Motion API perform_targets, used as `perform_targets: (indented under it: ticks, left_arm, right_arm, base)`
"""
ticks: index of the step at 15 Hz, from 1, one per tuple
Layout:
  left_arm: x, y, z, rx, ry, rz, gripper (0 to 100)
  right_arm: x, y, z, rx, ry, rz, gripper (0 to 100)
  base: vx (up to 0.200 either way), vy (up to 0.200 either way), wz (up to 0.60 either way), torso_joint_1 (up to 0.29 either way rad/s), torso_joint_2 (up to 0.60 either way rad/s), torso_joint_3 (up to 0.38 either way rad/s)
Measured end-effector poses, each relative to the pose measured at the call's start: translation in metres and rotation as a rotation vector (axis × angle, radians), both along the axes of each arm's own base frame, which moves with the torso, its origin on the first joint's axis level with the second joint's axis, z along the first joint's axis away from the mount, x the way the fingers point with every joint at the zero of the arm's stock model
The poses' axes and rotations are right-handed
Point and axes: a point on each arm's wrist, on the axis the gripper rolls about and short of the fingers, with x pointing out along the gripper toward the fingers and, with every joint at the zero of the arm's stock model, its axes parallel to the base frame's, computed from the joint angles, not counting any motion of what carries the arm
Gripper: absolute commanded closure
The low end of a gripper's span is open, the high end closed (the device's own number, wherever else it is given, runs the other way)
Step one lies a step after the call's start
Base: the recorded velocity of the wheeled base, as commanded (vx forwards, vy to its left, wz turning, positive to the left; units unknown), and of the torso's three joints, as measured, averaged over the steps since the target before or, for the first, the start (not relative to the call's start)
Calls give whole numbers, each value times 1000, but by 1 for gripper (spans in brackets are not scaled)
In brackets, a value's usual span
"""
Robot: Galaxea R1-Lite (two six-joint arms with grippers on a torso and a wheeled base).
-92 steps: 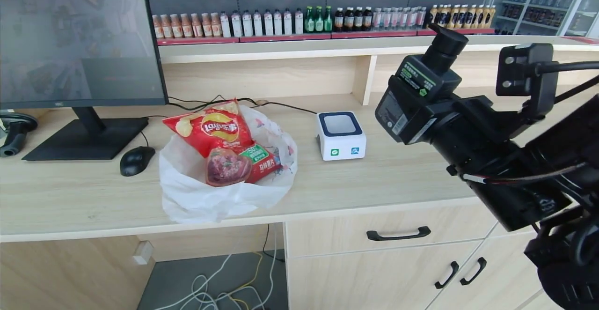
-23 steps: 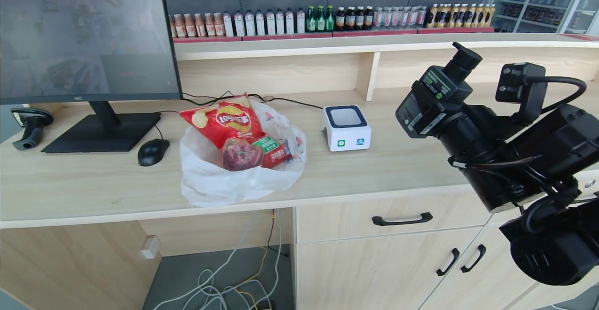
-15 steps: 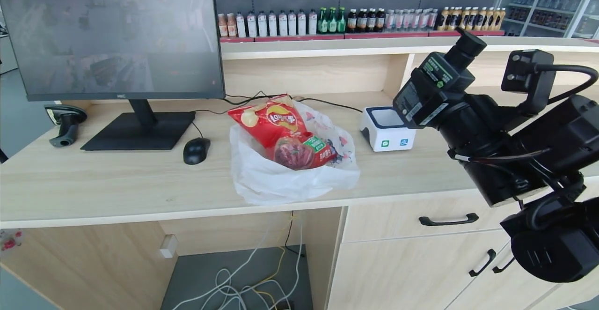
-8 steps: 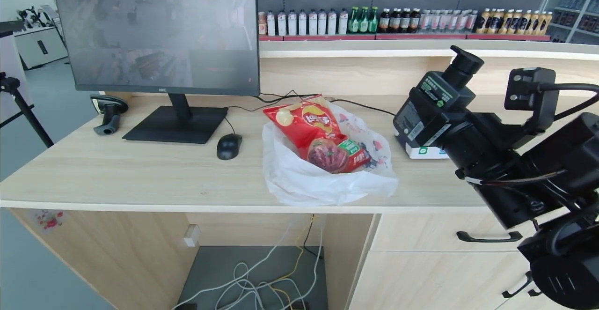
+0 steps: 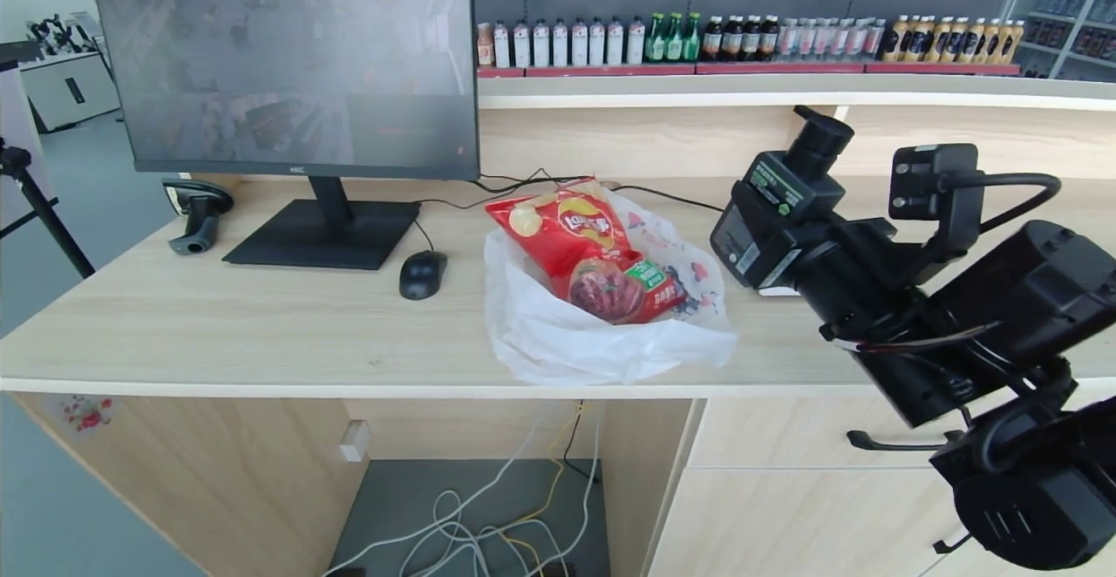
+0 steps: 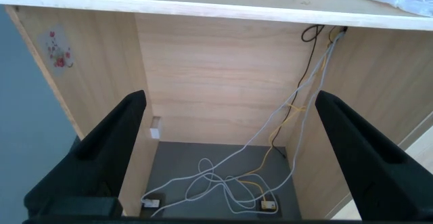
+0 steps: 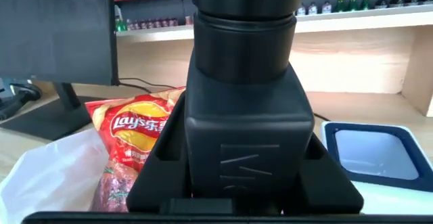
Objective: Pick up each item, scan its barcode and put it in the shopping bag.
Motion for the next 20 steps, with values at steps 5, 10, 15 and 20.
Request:
perform_targets:
  ticks: [5,10,15,20]
  left_arm:
    - [0,0,0,0,0,0,0]
    - [0,0,0,0,0,-1,0]
    - [0,0,0,0,0,0,0]
    - [0,0,0,0,0,0,0]
  right_arm:
    - [28,20,-12,3,7,16,100]
    - [47,24,-31,-8,47,4,100]
    - [56,26,-50,-30,93,-1,100]
    - [57,27,-66,-58,139,0,100]
  base:
    - [0,0,0,0,0,0]
    - [0,0,0,0,0,0]
    - [0,0,0,0,0,0]
    - [0,0,0,0,0,0]
